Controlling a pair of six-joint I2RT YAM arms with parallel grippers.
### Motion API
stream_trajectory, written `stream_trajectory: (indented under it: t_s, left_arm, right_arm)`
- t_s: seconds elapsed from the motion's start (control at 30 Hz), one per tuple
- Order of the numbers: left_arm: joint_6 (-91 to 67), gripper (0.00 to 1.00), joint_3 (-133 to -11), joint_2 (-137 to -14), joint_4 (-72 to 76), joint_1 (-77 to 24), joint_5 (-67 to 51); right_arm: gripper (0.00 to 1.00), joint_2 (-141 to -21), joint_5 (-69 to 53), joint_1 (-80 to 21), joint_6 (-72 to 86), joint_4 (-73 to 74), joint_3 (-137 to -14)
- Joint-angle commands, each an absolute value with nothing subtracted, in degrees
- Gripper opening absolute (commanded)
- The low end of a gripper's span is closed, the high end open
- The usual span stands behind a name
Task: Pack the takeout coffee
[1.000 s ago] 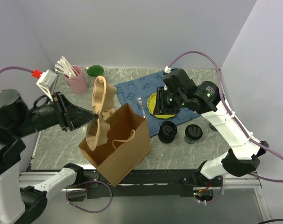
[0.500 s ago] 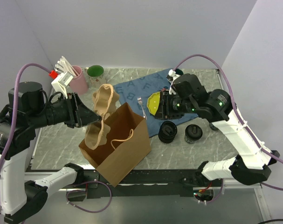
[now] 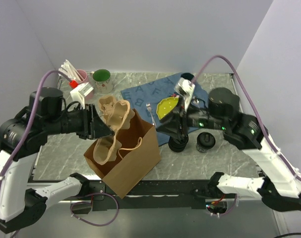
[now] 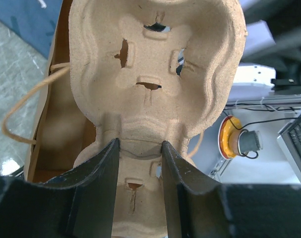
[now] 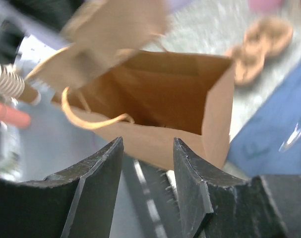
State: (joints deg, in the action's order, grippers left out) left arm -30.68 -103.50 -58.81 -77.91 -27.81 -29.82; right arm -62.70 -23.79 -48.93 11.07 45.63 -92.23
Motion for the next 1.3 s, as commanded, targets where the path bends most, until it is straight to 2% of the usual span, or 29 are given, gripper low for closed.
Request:
stream_trajectory:
  t_s: [0.0,0.07,0.1,0.17,0.3,0.47,0.67,0.93,1.27]
  left_arm:
    - [-31.20,0.11,-103.53,-61.25,-78.75,-29.70,-26.55]
    - [-31.29,0.11,-103.54,-61.87,-78.75,-30.93,-25.15]
    - [-31.29,0.11,-103.54,-62.48,-78.75,-31.46,-24.61]
    - [-31.64,0.10,-103.19,-63.19,-78.75,-32.60,-23.47]
    - [-32.08,0.09,-103.36,-64.07,-78.75,-34.97,-21.98]
    - [-32.87,0.09,-102.84,-64.07,-78.84,-36.30,-20.74]
    - [-34.10,0.09,-101.69,-63.90,-78.84,-37.70,-19.34]
    - [-34.01,0.09,-101.34,-64.60,-78.75,-38.58,-18.90]
    - [-33.14,0.08,-101.87,-65.30,-78.75,-38.94,-18.02]
  right_arm:
    - [0.53,-56.43,-28.30,-49.75,-3.15,32.26,-86.05]
    - [0.53,-56.34,-30.31,-49.66,-6.22,32.43,-85.35]
    - [0.54,-56.34,-36.24,-49.66,-10.85,32.61,-84.65]
    - [0.54,-56.25,-39.98,-50.27,-14.92,31.48,-83.59]
    - [0.57,-56.51,-38.67,-51.41,-18.36,27.95,-82.53]
    - [0.66,-59.94,-40.08,-54.49,-27.93,32.16,-84.98]
    - [0.66,-63.45,-35.60,-59.41,-31.29,32.26,-86.05]
    - [0.65,-65.48,-36.30,-62.75,-37.08,36.12,-86.66]
    - [0.70,-64.78,-34.72,-64.16,-40.69,38.14,-86.04]
